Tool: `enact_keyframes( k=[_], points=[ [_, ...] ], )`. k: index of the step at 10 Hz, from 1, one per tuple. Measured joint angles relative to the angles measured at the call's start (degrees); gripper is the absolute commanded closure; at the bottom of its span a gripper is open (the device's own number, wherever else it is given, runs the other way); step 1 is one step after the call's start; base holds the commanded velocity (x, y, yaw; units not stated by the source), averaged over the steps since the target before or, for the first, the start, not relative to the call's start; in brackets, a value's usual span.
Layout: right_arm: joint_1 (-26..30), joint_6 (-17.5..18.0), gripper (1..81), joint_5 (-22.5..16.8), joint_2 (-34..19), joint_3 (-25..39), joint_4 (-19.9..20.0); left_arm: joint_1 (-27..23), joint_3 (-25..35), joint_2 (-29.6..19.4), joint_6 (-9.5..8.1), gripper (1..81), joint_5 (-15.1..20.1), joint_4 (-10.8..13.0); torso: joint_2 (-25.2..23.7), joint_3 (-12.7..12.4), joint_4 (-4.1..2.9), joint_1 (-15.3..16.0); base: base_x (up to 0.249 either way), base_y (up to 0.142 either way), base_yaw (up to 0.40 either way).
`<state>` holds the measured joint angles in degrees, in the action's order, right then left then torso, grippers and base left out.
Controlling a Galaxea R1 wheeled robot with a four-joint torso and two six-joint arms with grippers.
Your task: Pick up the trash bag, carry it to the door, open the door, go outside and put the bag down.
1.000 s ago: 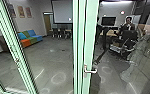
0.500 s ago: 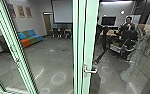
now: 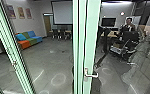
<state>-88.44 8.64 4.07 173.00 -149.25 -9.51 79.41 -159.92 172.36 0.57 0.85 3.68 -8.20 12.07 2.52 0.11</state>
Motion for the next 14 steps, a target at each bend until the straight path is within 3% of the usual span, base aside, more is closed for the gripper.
enact_keyframes(
  k=[8,14],
  points=[
    [-0.5,0.0,1.0,0.6,-0.8,1.5,0.0,0.3,0.5,-0.2,-0.39,81.1,0.4,0.0,0.0,0.0,0.00,0.1,0.014,0.000,0.000],
    [-0.8,0.0,1.0,2.1,-11.8,19.1,0.1,0.4,13.8,-7.2,-0.46,81.1,0.4,0.0,0.0,0.0,0.00,0.1,0.000,0.000,0.000]
  ],
)
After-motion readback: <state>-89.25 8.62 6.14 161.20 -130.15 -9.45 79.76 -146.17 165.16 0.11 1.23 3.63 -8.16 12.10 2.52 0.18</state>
